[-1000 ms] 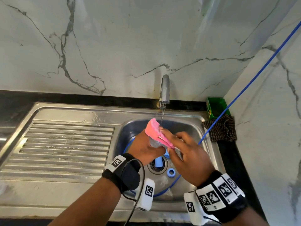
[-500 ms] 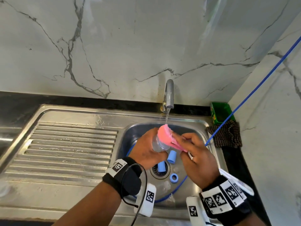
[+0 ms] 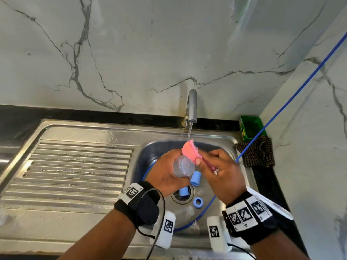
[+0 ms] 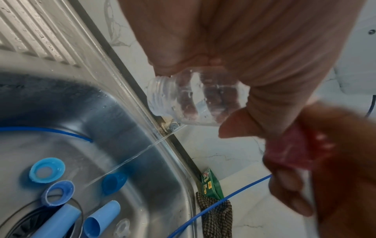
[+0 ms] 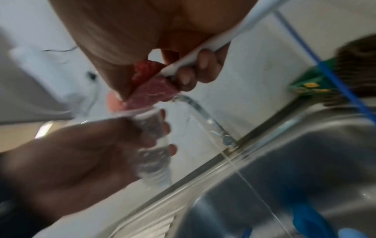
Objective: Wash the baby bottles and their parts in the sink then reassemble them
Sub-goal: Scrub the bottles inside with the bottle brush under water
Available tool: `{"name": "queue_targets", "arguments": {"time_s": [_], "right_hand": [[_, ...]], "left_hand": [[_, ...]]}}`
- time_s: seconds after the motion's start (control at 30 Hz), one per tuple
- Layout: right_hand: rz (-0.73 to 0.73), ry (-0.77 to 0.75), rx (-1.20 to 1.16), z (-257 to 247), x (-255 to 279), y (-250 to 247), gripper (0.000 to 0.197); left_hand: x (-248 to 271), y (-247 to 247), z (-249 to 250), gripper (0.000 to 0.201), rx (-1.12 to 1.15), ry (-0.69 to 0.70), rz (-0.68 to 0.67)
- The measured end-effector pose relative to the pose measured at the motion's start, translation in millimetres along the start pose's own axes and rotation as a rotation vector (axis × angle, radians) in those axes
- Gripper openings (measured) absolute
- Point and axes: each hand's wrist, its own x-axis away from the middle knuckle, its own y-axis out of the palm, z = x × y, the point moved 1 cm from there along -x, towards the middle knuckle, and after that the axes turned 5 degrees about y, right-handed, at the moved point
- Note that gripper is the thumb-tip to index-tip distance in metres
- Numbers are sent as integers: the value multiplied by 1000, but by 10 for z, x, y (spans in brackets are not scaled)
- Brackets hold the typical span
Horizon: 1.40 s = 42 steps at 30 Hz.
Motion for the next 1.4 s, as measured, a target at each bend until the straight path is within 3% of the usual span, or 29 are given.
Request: {"name": "queue_targets", "arguments": {"time_s": [0.13,0.23,0.37,0.47,0.53,0.63,0.73,0.8,0.93,1.1,1.23,1.4], "right_hand": [[-108,-201,0,-102,125,46,31],[21,-23,-65,-20,15,22,29],[-119,-188,-42,-94,64,47,28],[-56,114,17,238,-170,-92,27],[-13,259,-16,512,-264,-209,35],[-43,259,-121,518,-171,-265,43],[-123,199,-195,412,-34,-239,42],[-129,170,-153,374,25,-200,47],[-120,108,-163,262,105,-148,45],[-124,32,-129,199,68,-59,42],[-94,-45,38,175,21,-48,37],[-217,-146,172,99,-15,-73,48]], "left_hand": [[16,25,-48,54,169,-31,-26],[-13,33,-77,59,114,-62,-51],[-20,47,5,47,270,-19,-82],[-76,-48,-28,36,169,-159,89],[-115,-104,-4,21,503,-337,208],[-152,-206,-56,37,1061,-525,339],[-174,-226,-125,47,1329,-550,364],[-174,-196,-100,41,1410,-537,360],[-173,-115,-16,28,1424,-508,396],[-148,6,-9,41,1236,-410,392],[-147,9,28,30,1074,-323,386],[-127,6,-27,61,1028,-331,437]]}}
